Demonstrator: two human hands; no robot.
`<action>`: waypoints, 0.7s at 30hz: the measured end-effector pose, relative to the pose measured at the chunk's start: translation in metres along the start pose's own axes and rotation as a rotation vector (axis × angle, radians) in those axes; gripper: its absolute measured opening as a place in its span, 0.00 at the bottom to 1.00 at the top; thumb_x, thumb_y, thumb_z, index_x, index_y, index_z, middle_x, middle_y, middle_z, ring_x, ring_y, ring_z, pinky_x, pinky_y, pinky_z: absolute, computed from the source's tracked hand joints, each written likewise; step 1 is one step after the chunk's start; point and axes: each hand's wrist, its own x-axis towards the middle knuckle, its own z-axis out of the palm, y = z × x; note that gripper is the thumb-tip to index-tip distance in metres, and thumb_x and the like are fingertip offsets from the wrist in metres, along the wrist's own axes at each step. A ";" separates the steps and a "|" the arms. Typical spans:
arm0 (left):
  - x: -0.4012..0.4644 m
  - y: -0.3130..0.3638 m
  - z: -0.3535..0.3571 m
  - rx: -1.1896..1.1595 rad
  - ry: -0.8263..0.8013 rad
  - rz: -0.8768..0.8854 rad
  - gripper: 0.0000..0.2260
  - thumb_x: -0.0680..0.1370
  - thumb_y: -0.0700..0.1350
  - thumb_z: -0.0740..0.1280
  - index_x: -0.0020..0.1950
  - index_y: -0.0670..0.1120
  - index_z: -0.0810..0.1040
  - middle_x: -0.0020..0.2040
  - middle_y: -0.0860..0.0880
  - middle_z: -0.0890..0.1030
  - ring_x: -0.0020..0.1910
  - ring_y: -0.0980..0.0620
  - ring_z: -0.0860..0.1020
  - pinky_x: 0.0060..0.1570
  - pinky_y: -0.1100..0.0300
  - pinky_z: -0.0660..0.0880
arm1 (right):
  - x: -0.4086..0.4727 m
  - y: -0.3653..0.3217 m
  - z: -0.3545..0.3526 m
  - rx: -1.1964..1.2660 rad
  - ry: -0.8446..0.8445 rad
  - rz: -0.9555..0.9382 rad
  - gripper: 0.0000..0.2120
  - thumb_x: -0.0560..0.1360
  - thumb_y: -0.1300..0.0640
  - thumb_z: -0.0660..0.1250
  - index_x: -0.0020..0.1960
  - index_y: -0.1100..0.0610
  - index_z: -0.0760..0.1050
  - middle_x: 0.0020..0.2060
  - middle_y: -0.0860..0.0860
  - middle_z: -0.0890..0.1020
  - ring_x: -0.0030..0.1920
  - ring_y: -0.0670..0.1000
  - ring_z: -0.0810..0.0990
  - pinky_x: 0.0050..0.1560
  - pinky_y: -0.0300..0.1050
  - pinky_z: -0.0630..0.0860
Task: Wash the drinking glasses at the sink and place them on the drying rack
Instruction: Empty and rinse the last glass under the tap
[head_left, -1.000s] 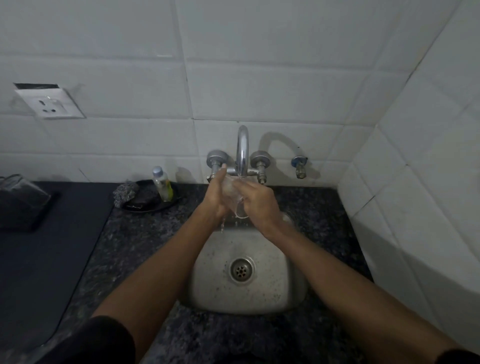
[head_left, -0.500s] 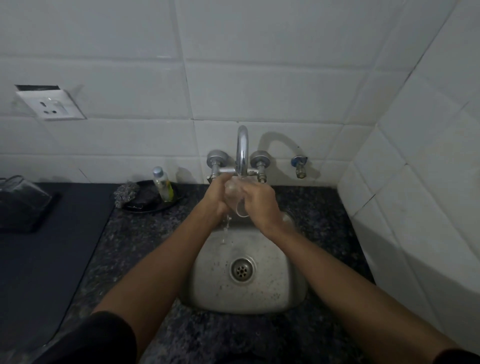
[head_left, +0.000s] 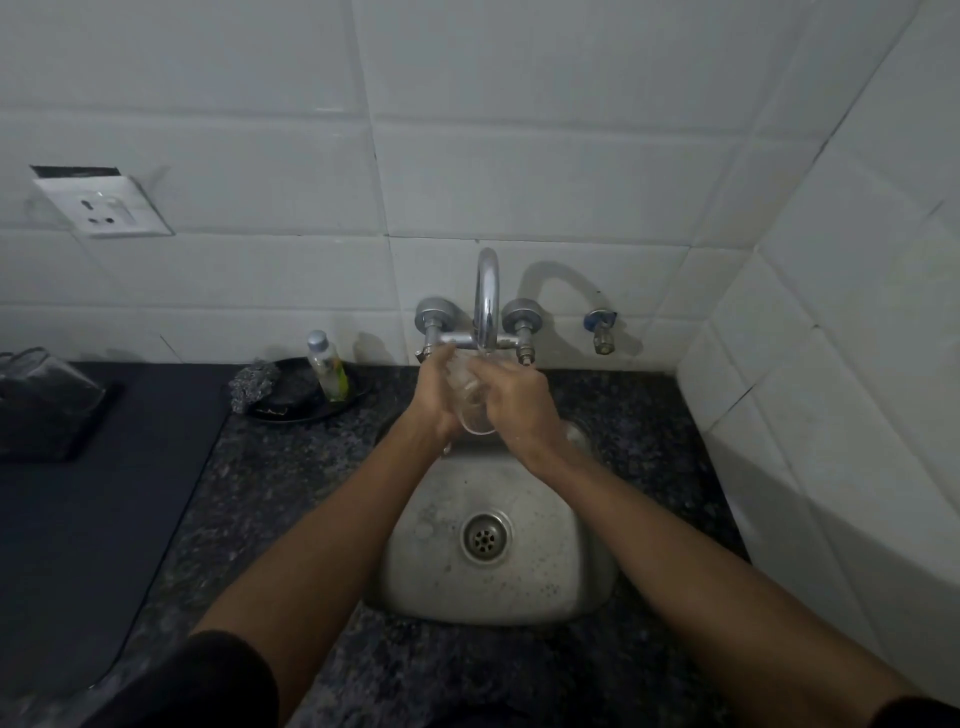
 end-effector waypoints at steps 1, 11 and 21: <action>0.000 0.001 0.001 0.042 -0.005 -0.016 0.27 0.85 0.56 0.57 0.39 0.42 0.85 0.37 0.45 0.83 0.37 0.49 0.83 0.42 0.54 0.78 | -0.002 0.004 -0.002 -0.065 -0.042 -0.170 0.16 0.75 0.69 0.71 0.62 0.64 0.83 0.56 0.59 0.86 0.57 0.55 0.86 0.62 0.47 0.81; 0.004 0.003 -0.002 0.110 0.037 -0.031 0.24 0.85 0.58 0.57 0.45 0.41 0.82 0.38 0.44 0.83 0.37 0.48 0.83 0.43 0.53 0.79 | -0.002 0.009 0.001 -0.176 -0.055 -0.162 0.15 0.76 0.67 0.72 0.61 0.63 0.83 0.55 0.59 0.86 0.55 0.56 0.86 0.60 0.48 0.82; 0.012 -0.001 -0.016 0.068 0.133 0.061 0.15 0.82 0.53 0.63 0.50 0.42 0.81 0.43 0.45 0.83 0.42 0.47 0.82 0.48 0.52 0.78 | 0.003 0.007 0.000 -0.124 -0.101 -0.022 0.20 0.71 0.68 0.76 0.62 0.57 0.84 0.53 0.54 0.87 0.51 0.53 0.86 0.54 0.47 0.83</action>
